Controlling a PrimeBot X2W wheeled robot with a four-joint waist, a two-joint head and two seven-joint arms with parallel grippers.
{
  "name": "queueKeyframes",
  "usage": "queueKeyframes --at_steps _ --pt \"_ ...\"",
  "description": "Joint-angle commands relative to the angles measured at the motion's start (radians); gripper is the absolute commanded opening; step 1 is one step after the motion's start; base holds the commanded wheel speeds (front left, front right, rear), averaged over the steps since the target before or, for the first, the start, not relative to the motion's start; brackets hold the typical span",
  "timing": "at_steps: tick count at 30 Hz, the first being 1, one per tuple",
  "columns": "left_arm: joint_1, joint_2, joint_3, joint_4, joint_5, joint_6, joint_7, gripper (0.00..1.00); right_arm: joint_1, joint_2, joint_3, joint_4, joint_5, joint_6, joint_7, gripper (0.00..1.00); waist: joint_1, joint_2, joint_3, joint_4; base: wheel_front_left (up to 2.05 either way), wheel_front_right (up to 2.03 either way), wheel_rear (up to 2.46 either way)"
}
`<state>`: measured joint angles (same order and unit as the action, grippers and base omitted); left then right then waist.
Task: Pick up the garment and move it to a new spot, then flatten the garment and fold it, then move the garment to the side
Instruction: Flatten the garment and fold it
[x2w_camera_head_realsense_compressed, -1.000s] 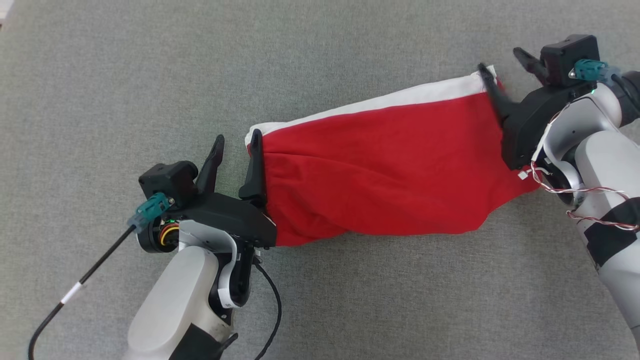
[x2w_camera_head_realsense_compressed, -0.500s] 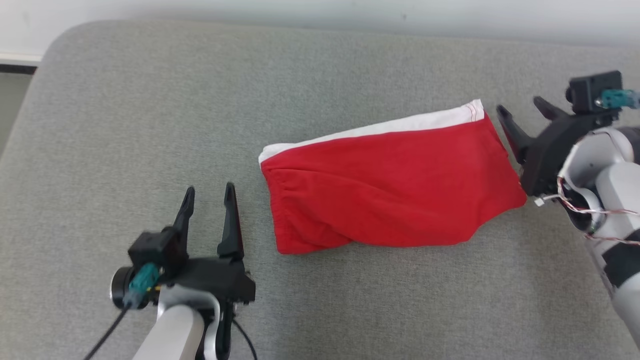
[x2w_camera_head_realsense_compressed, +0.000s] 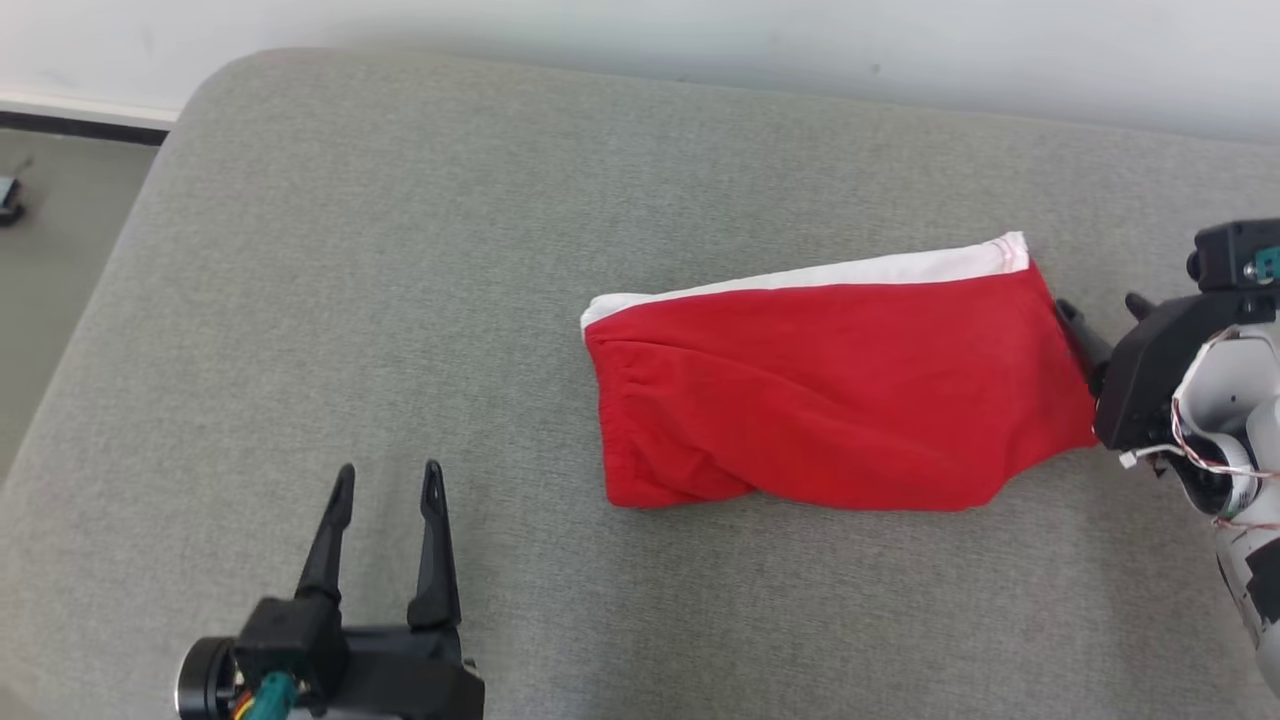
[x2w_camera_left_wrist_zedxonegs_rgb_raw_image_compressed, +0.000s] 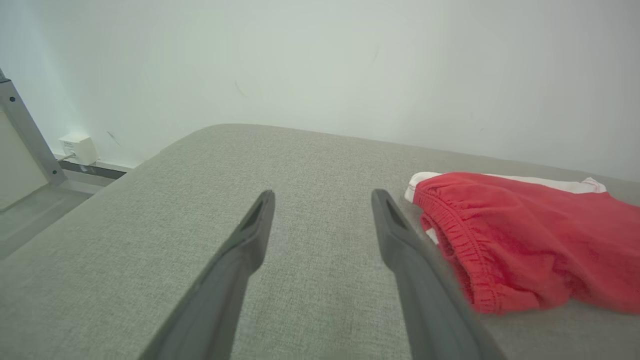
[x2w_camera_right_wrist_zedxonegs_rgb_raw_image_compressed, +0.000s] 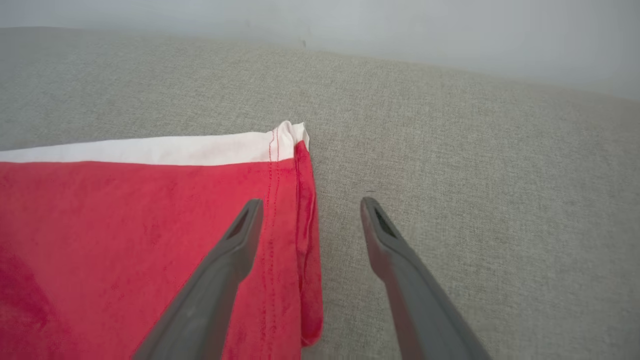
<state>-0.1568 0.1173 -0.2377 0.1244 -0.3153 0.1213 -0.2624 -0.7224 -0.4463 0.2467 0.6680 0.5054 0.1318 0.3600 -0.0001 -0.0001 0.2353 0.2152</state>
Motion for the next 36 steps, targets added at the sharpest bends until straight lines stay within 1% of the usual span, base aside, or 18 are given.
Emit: queueKeyframes --at_steps 1,6,10,16,22,30,32,33,34,35,36 --pt "0.03 -0.007 0.007 -0.016 0.029 -0.015 -0.002 1.0 0.02 0.003 -0.012 0.003 -0.009 -0.003 0.01 1.0 0.0001 0.0001 0.004 0.016 0.0 0.0 0.0" --pt "0.081 -0.016 0.02 -0.047 0.107 -0.051 -0.003 1.0 0.04 0.007 -0.059 0.011 -0.029 -0.003 0.029 1.0 0.0001 0.0001 0.016 0.042 0.0 0.0 0.0" --pt "0.105 -0.029 0.037 -0.066 0.134 -0.079 -0.003 1.0 0.05 0.005 -0.101 0.015 -0.05 -0.003 0.045 1.0 0.0001 0.0001 0.027 0.064 0.0 0.0 0.0" --pt "0.136 -0.05 0.045 -0.069 0.176 -0.108 -0.003 1.0 0.067 0.023 -0.156 0.027 -0.079 -0.003 0.081 1.0 0.0001 0.0001 0.036 0.083 0.0 0.0 0.0" --pt "0.145 -0.061 0.032 -0.076 0.188 -0.12 -0.003 1.0 0.087 0.049 -0.197 0.062 -0.109 -0.003 0.17 1.0 0.0001 0.0001 0.042 0.102 0.0 0.0 0.0" --pt "0.158 -0.066 0.039 -0.071 0.189 -0.116 -0.003 1.0 0.115 0.094 -0.225 0.066 -0.144 0.0 0.24 1.0 0.0001 0.0001 0.041 0.119 0.0 0.0 0.0" --pt "0.158 -0.067 0.04 -0.069 0.187 -0.118 -0.003 1.0 0.121 0.108 -0.23 0.064 -0.152 0.001 0.252 0.4 0.0001 0.0001 0.039 0.122 0.0 0.0 0.0" --pt "0.159 -0.067 0.04 -0.068 0.187 -0.118 -0.003 1.0 0.125 0.113 -0.232 0.062 -0.157 0.001 0.257 0.29 0.0001 0.0001 0.038 0.123 0.0 0.0 0.0" --pt "0.159 -0.067 0.04 -0.066 0.188 -0.119 -0.003 1.0 0.128 0.116 -0.237 0.06 -0.161 0.001 0.258 0.06 0.0001 0.0001 0.037 0.124 0.0 0.0 0.0" --pt "0.16 -0.067 0.04 -0.066 0.189 -0.119 -0.003 1.0 0.13 0.116 -0.241 0.059 -0.167 0.001 0.26 0.0 0.0001 0.0001 0.036 0.125 0.0 0.0 0.0" --pt "0.159 -0.067 0.04 -0.068 0.189 -0.118 -0.003 1.0 0.132 0.115 -0.248 0.059 -0.172 0.0 0.259 0.0 0.0001 0.0001 0.035 0.127 0.0 0.0 0.0"
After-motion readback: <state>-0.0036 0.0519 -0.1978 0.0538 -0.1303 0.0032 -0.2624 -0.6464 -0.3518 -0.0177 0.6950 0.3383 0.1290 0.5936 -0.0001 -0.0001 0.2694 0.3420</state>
